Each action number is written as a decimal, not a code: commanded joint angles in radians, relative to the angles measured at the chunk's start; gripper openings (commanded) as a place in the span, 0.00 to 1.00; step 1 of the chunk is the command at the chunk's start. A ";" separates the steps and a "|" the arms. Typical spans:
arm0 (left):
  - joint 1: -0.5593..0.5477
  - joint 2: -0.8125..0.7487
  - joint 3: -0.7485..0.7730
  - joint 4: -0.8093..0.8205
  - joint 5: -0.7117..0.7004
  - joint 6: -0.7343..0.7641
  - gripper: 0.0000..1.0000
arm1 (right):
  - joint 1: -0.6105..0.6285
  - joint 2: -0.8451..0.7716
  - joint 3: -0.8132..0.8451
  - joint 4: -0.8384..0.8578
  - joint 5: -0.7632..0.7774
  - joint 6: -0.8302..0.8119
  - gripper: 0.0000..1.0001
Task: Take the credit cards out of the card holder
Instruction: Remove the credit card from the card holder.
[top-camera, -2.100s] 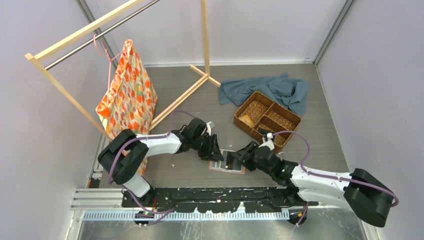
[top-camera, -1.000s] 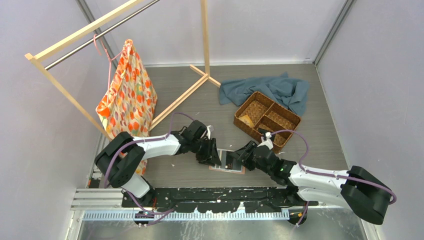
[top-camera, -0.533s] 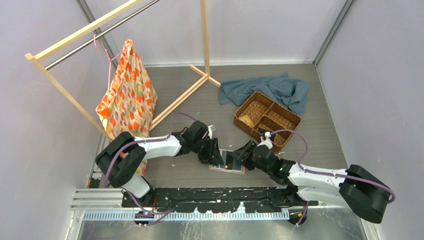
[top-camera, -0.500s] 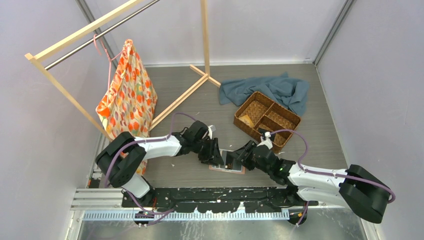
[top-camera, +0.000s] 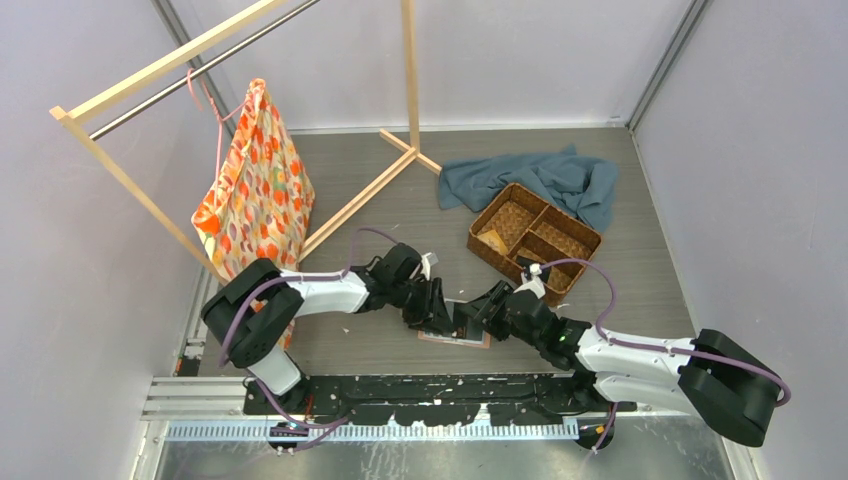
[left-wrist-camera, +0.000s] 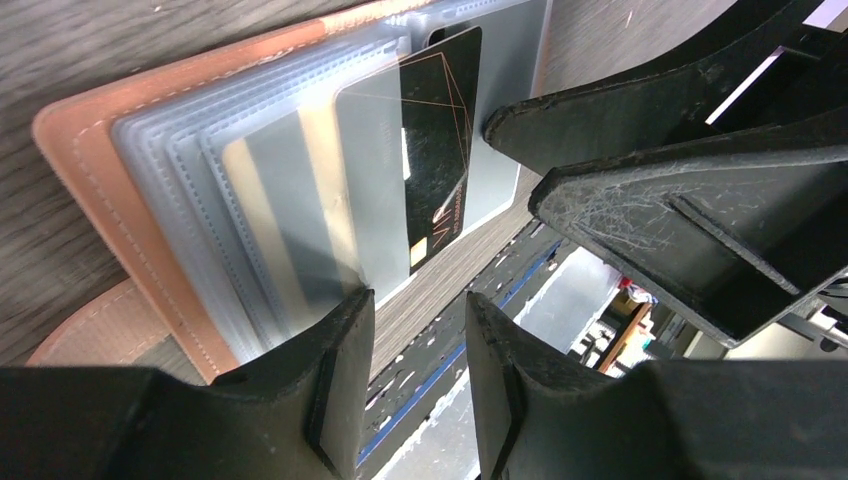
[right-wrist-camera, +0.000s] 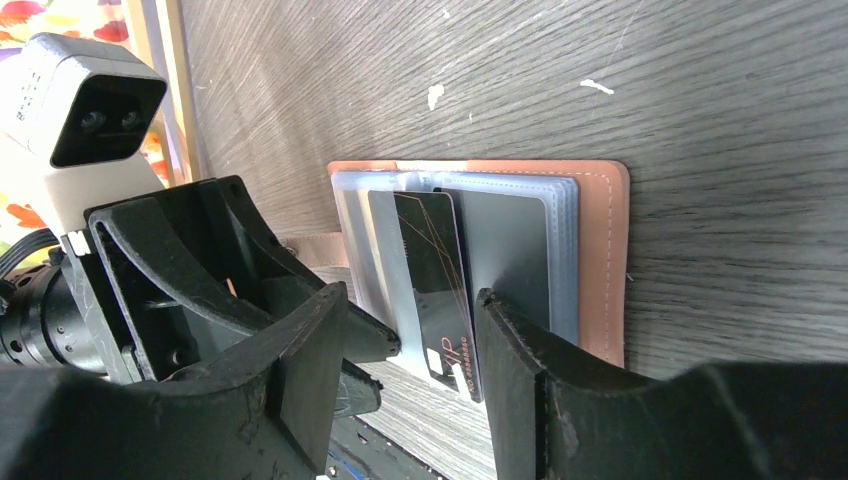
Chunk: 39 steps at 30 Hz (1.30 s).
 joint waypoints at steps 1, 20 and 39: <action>-0.014 0.058 0.000 0.030 -0.030 -0.005 0.41 | 0.001 -0.008 0.006 -0.025 0.013 -0.013 0.55; -0.017 0.100 0.016 0.074 -0.038 -0.021 0.41 | 0.000 -0.068 -0.006 -0.079 0.026 -0.002 0.55; -0.015 0.002 0.060 -0.052 -0.126 0.007 0.40 | -0.002 -0.078 0.034 -0.144 0.037 -0.065 0.55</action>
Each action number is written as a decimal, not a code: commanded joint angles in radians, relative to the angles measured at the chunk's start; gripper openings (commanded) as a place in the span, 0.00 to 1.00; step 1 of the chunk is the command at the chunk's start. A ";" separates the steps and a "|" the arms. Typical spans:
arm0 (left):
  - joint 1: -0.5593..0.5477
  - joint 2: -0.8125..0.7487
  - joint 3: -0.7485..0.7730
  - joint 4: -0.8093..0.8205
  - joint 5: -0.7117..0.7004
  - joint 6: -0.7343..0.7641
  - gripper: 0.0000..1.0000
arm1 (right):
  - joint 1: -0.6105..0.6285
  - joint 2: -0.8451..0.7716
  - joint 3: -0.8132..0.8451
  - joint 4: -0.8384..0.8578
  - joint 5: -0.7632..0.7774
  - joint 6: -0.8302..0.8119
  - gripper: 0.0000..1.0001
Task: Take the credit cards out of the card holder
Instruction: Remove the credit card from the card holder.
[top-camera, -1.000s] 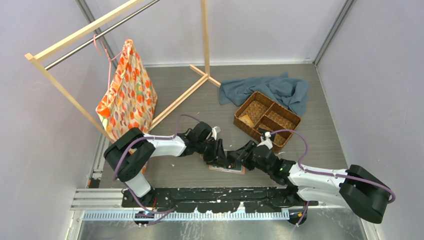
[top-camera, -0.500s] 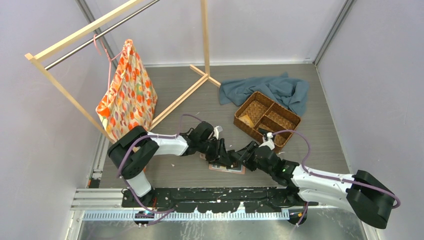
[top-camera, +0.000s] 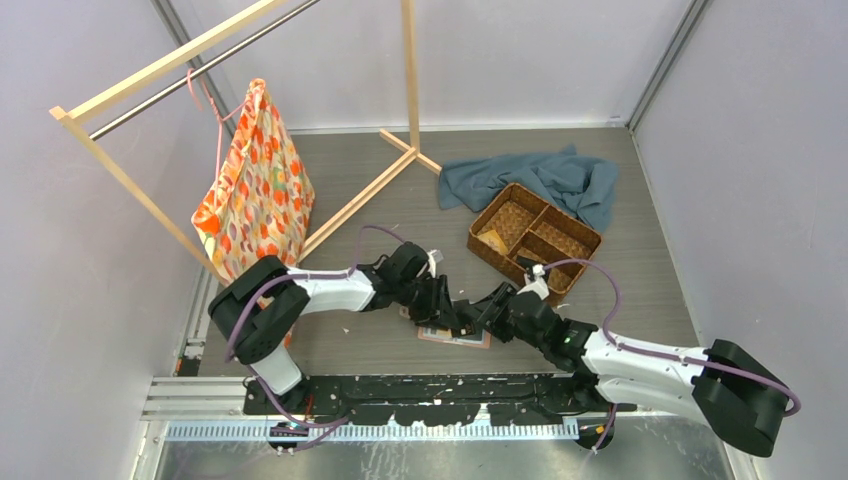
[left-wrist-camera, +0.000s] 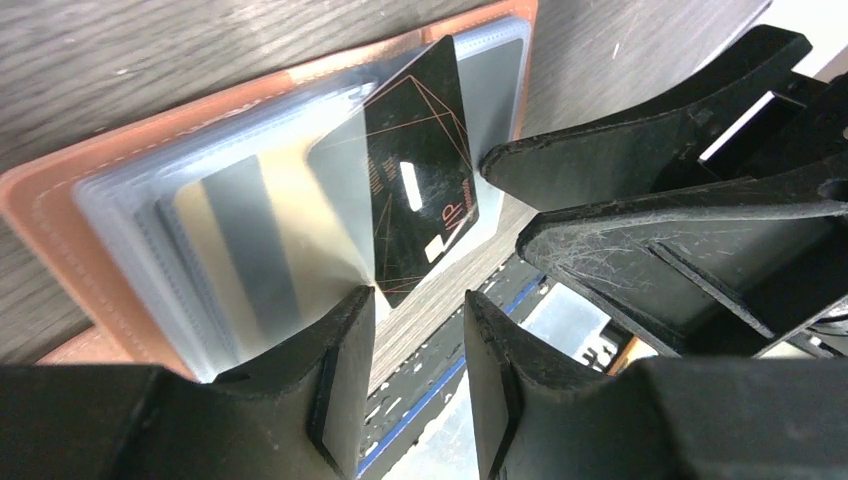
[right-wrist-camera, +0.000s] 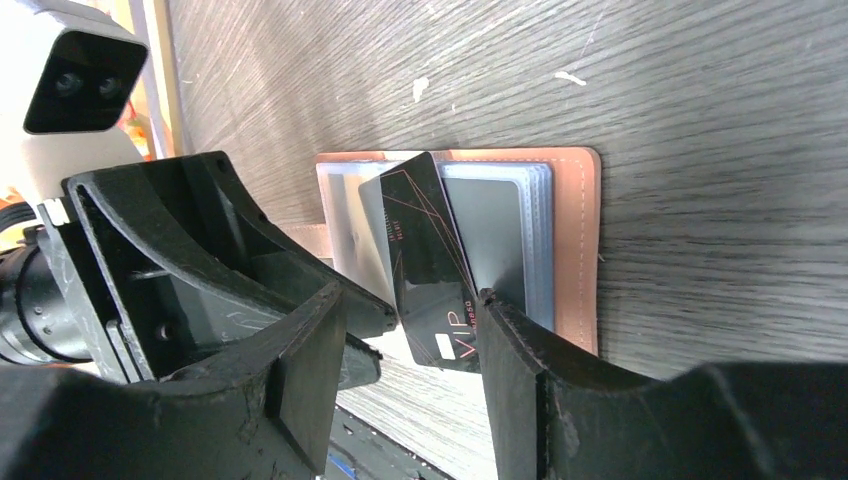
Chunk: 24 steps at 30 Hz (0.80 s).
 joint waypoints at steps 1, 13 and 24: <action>0.004 -0.054 0.015 -0.092 -0.114 0.040 0.40 | -0.004 0.002 0.049 -0.067 0.035 -0.065 0.56; 0.010 -0.047 0.056 -0.069 -0.171 0.026 0.40 | -0.190 0.061 0.112 -0.067 -0.108 -0.216 0.56; 0.024 0.022 0.058 -0.011 -0.161 -0.006 0.40 | -0.253 0.091 0.164 -0.055 -0.248 -0.284 0.55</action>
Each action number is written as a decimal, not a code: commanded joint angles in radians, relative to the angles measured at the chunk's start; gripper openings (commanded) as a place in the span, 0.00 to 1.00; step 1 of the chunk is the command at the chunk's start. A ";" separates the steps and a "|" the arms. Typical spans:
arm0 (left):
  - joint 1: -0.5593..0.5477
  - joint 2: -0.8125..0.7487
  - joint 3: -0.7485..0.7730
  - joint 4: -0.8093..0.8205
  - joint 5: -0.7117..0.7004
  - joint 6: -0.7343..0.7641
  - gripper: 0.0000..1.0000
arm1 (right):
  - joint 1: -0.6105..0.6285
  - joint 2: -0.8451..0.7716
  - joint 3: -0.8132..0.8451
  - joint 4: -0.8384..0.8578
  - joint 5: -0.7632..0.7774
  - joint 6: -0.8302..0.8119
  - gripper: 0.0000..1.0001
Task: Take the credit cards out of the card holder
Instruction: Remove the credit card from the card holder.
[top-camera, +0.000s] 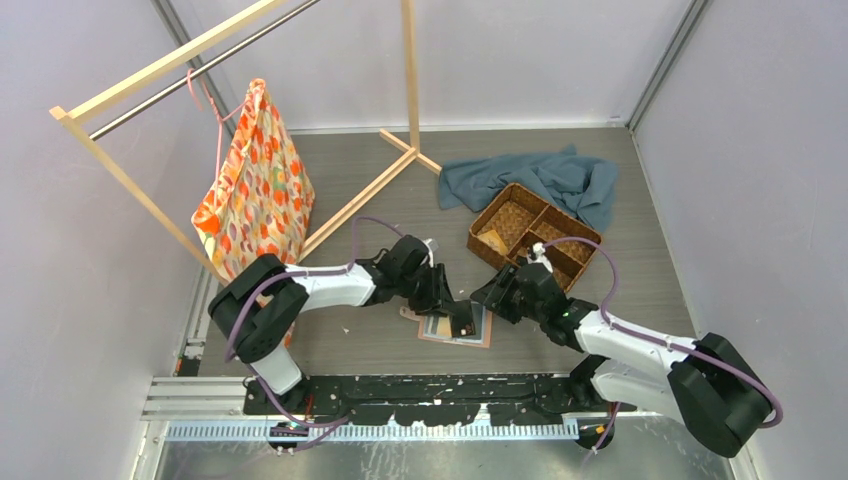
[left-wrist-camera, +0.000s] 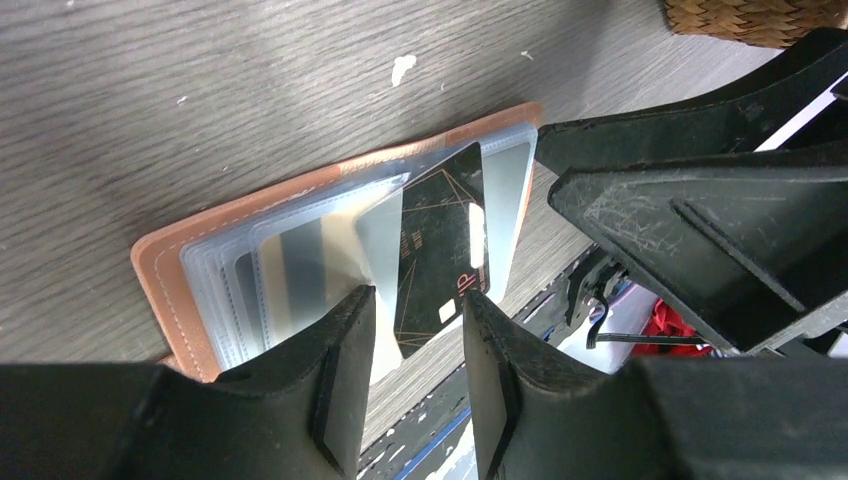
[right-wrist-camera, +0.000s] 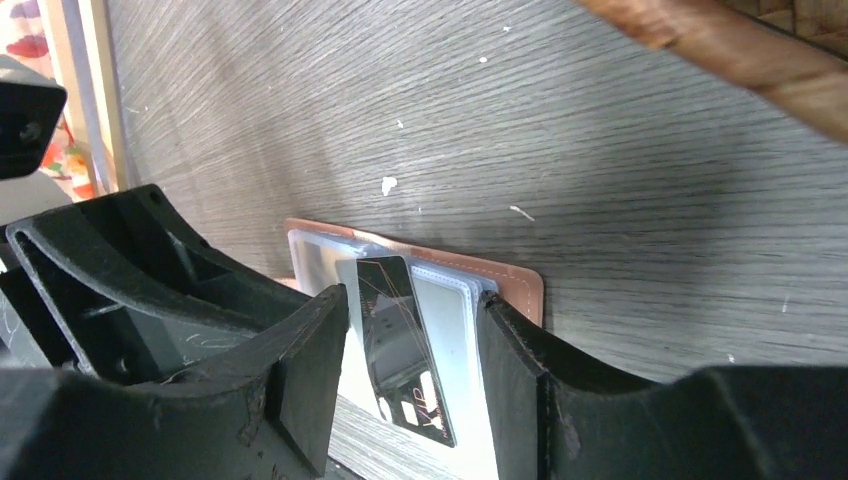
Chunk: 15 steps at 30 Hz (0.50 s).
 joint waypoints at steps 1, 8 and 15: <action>0.005 0.038 0.019 0.031 -0.016 -0.002 0.40 | 0.000 -0.035 0.040 0.022 -0.051 -0.031 0.55; 0.005 0.065 0.039 0.063 0.018 -0.010 0.39 | 0.000 -0.124 0.003 -0.011 -0.046 -0.008 0.55; 0.005 0.101 0.046 0.103 0.052 -0.027 0.39 | 0.000 -0.175 -0.016 -0.036 -0.049 0.003 0.55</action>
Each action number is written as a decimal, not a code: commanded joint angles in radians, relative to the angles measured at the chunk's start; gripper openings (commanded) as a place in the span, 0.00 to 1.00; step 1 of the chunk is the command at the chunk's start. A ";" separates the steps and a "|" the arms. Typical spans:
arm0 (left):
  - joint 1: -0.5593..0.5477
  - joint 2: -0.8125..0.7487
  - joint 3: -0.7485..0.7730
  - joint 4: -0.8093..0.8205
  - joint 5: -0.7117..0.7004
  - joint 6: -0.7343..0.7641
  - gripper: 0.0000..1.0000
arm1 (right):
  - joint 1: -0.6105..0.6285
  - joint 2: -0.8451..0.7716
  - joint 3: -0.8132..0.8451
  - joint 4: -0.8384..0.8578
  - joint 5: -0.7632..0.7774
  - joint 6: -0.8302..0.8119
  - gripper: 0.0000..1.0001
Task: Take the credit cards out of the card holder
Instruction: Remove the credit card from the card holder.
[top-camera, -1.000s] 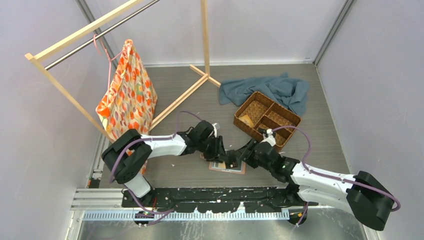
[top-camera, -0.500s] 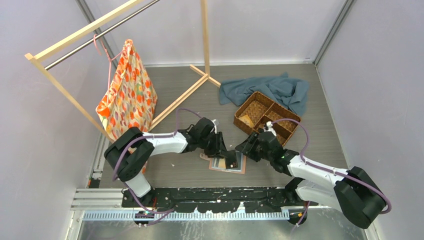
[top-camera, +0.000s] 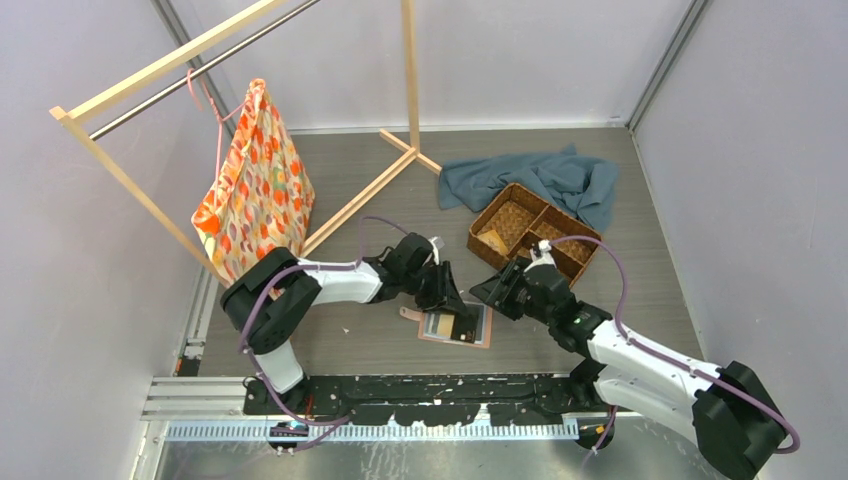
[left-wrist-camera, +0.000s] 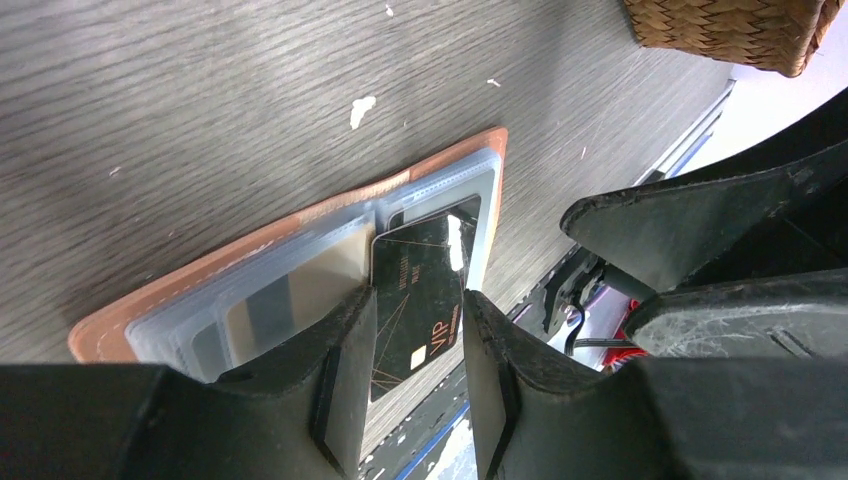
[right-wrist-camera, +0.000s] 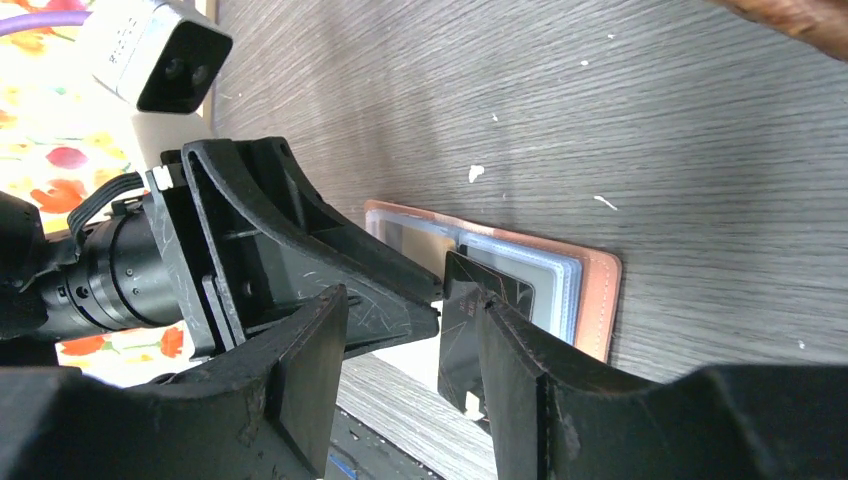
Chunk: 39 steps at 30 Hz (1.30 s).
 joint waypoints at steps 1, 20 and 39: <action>0.005 0.037 0.016 0.033 0.008 -0.004 0.39 | 0.002 -0.014 -0.018 -0.003 -0.016 0.016 0.55; 0.003 -0.076 0.005 -0.013 -0.002 -0.006 0.39 | 0.034 -0.211 -0.140 -0.030 -0.065 0.201 0.55; -0.021 0.039 0.033 0.152 0.023 -0.045 0.39 | 0.255 -0.310 -0.162 -0.269 0.100 0.468 0.55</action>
